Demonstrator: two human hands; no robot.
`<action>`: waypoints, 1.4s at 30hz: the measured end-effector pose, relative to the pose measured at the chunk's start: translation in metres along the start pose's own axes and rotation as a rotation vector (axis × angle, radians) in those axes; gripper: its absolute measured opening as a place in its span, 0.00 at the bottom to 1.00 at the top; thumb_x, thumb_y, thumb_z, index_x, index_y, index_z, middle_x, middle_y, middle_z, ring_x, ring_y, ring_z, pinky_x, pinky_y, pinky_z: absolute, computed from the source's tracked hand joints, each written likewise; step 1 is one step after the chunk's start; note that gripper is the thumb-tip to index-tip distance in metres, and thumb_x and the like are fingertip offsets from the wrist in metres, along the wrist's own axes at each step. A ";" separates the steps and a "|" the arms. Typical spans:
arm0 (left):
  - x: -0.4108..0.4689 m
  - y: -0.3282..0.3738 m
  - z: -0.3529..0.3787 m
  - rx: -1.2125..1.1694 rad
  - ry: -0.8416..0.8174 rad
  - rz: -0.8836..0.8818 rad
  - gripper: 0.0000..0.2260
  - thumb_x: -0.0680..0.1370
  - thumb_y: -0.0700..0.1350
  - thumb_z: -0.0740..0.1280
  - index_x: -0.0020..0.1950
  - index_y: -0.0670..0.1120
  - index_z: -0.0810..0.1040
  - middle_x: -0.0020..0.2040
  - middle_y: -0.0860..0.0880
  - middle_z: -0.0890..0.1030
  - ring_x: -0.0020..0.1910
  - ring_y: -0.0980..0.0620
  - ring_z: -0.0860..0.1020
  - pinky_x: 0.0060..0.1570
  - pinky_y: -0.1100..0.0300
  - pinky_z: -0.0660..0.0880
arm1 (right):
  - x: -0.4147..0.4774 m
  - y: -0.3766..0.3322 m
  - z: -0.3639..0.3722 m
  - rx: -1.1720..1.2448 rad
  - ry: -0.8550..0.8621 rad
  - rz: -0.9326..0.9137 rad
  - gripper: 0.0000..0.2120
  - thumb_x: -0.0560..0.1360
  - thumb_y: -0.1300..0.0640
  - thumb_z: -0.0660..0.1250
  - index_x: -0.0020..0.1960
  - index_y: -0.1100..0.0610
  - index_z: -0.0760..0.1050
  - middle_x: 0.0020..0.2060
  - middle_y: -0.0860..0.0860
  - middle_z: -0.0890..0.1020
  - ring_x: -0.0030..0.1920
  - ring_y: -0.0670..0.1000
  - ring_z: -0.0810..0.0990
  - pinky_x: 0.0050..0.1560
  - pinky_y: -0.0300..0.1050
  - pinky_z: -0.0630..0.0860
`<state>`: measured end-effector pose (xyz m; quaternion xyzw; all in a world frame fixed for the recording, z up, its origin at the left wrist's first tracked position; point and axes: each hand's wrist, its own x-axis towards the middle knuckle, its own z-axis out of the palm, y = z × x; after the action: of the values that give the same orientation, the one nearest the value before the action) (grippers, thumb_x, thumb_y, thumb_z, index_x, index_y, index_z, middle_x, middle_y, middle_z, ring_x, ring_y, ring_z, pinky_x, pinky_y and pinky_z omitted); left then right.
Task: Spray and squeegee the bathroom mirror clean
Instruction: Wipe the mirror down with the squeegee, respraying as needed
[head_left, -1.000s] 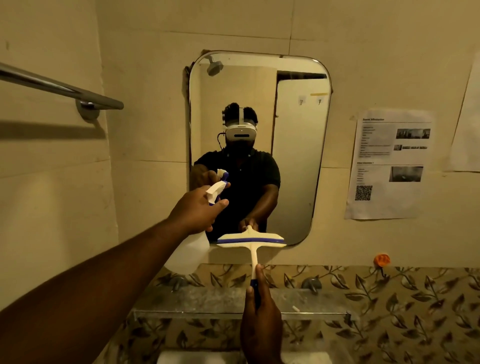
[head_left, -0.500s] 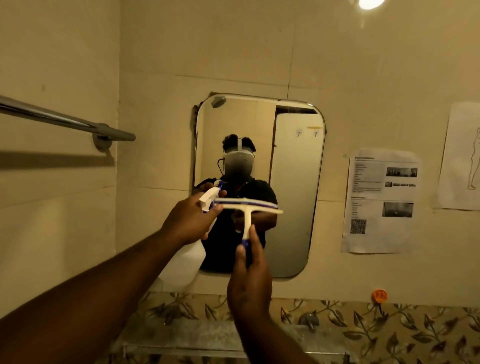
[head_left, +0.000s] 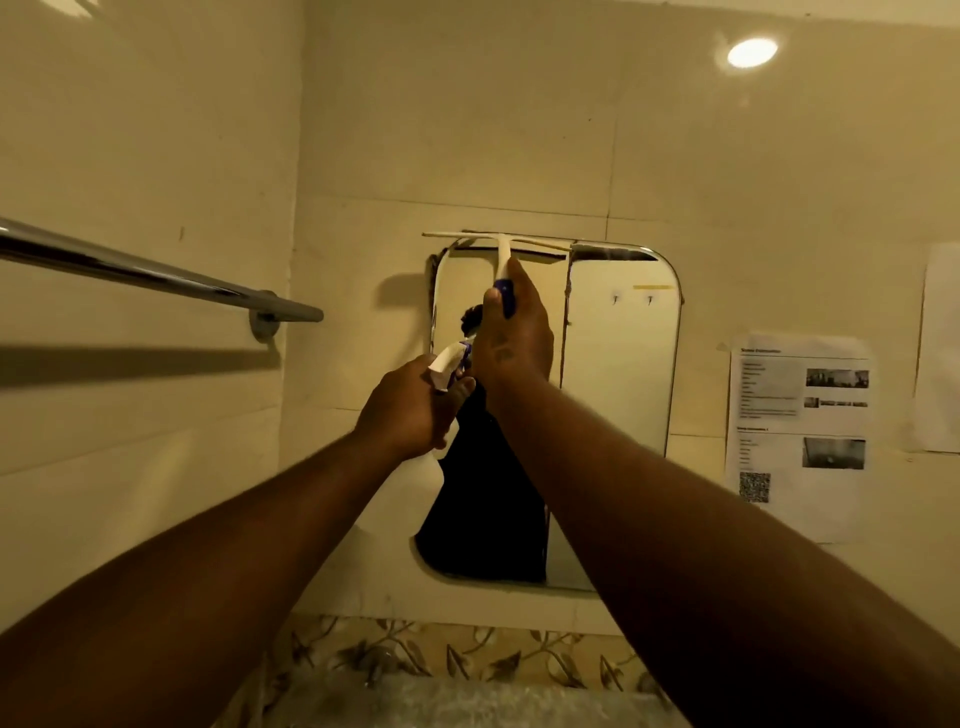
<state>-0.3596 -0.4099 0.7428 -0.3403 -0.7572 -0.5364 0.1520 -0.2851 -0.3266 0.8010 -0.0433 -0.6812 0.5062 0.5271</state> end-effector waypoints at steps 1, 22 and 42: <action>0.000 -0.002 -0.002 0.004 0.002 0.007 0.21 0.79 0.54 0.69 0.68 0.45 0.73 0.45 0.43 0.83 0.39 0.39 0.85 0.43 0.42 0.84 | 0.004 -0.004 0.003 0.003 0.007 0.002 0.23 0.84 0.52 0.58 0.78 0.44 0.62 0.71 0.51 0.74 0.68 0.53 0.73 0.65 0.48 0.71; -0.007 -0.076 -0.011 0.163 0.037 -0.036 0.24 0.78 0.57 0.69 0.72 0.50 0.71 0.51 0.46 0.83 0.34 0.47 0.85 0.42 0.45 0.85 | -0.055 0.079 0.023 -0.127 0.067 0.064 0.24 0.84 0.49 0.57 0.78 0.37 0.59 0.66 0.47 0.76 0.47 0.40 0.71 0.41 0.34 0.67; -0.028 -0.121 0.003 0.222 -0.023 -0.067 0.23 0.79 0.59 0.68 0.70 0.50 0.72 0.52 0.46 0.83 0.36 0.47 0.84 0.37 0.51 0.85 | -0.221 0.220 0.010 -0.333 0.036 0.190 0.24 0.81 0.43 0.56 0.73 0.24 0.53 0.66 0.40 0.77 0.56 0.44 0.79 0.48 0.45 0.82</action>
<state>-0.4211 -0.4406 0.6394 -0.3018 -0.8247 -0.4500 0.1620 -0.2998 -0.3574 0.4913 -0.2031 -0.7388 0.4331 0.4746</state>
